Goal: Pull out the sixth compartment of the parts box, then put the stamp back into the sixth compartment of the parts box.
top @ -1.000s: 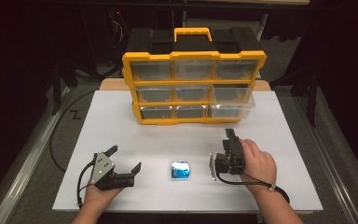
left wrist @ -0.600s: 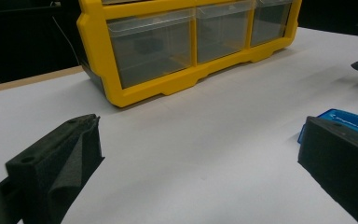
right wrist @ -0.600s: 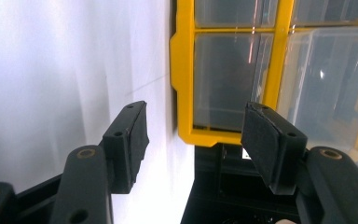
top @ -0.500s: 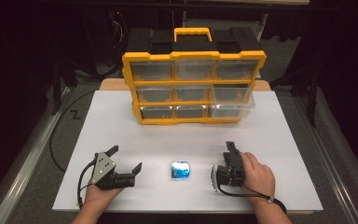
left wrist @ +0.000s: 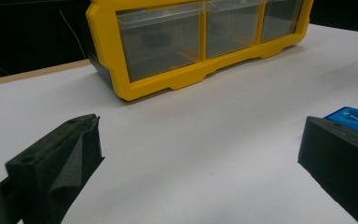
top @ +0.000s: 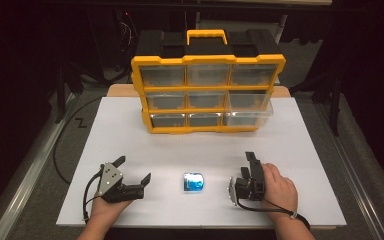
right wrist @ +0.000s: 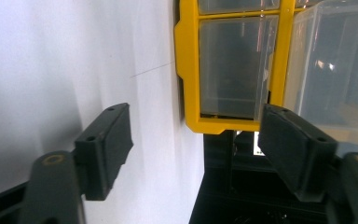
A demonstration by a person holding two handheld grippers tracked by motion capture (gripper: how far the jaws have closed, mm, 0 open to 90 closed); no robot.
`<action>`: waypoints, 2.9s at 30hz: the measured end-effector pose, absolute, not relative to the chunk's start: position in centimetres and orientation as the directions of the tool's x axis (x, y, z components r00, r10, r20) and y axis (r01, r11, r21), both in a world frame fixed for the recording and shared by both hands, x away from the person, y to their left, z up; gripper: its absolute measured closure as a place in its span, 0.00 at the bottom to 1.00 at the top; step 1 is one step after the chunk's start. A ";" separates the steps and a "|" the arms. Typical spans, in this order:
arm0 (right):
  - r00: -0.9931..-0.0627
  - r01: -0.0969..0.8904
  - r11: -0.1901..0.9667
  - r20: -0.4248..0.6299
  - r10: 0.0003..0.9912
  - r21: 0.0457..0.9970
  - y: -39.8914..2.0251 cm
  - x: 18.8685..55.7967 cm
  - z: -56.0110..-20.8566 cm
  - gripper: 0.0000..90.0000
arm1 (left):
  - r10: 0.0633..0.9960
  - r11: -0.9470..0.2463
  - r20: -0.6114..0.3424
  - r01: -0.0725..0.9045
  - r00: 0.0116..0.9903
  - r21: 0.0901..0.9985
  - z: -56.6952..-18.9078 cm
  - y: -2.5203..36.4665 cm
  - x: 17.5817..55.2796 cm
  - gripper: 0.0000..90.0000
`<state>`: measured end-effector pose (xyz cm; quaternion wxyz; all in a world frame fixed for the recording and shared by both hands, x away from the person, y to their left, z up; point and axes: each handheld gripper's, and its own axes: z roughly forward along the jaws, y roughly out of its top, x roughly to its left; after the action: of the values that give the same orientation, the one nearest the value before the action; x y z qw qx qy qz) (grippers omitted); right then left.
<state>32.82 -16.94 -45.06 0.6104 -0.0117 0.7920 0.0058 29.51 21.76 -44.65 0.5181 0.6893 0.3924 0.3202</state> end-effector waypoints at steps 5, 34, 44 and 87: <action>-0.255 -0.029 1.000 -0.967 0.001 0.009 -16.7 32.7 -45.0 0.16 | 0.874 -0.154 0.032 0.213 0.486 0.965 -44.7 21.8 29.5 0.00; -0.298 0.024 0.958 -0.912 0.281 0.287 -18.2 33.0 -43.7 0.01 | 0.886 -0.147 0.031 0.217 0.462 0.965 -44.7 21.9 29.7 0.00; -0.368 0.123 0.854 -0.776 0.512 0.505 -19.4 33.6 -43.7 0.01 | 0.890 -0.152 0.031 0.232 0.455 0.961 -44.7 21.8 29.9 0.00; -0.458 0.390 0.278 -0.077 0.886 0.878 -23.2 34.8 -42.6 0.01 | 0.897 -0.139 0.027 0.222 0.441 0.965 -44.3 21.4 30.6 0.00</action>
<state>34.81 -23.16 -42.55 0.2947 0.4294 0.7430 0.4204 30.62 21.40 -44.34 0.5105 0.6783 0.4125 0.3304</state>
